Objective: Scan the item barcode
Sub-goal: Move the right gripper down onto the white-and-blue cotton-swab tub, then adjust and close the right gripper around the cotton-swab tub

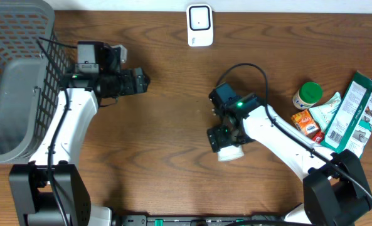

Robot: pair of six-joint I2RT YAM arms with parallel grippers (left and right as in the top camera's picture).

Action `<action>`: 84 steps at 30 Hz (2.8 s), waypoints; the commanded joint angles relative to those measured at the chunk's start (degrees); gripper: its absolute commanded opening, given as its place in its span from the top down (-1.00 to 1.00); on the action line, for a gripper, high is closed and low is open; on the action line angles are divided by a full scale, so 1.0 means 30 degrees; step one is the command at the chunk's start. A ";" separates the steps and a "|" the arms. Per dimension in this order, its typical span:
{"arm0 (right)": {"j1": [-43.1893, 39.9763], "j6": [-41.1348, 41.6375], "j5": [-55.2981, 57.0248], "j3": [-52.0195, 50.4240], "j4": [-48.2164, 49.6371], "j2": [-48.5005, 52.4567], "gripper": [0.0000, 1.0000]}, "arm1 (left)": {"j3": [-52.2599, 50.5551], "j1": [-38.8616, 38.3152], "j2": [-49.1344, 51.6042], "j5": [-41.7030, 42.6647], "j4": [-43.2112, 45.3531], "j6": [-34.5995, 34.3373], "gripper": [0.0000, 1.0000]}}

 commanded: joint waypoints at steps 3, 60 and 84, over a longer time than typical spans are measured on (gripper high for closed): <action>0.0189 -0.1486 -0.1617 -0.0051 0.0357 -0.0226 -0.78 | -0.0197 -0.0984 0.0357 0.0379 -0.0182 0.0474 -0.96; 0.2732 0.4189 -0.5814 -0.0874 0.4357 -0.0226 -0.99 | -0.0197 -0.3162 0.0372 -0.1042 -0.1785 0.1588 -0.96; 0.0291 0.3038 -0.4218 -0.0852 0.2368 -0.0233 -0.86 | -0.0197 -0.3162 0.0372 -0.1042 -0.1472 0.1515 -0.96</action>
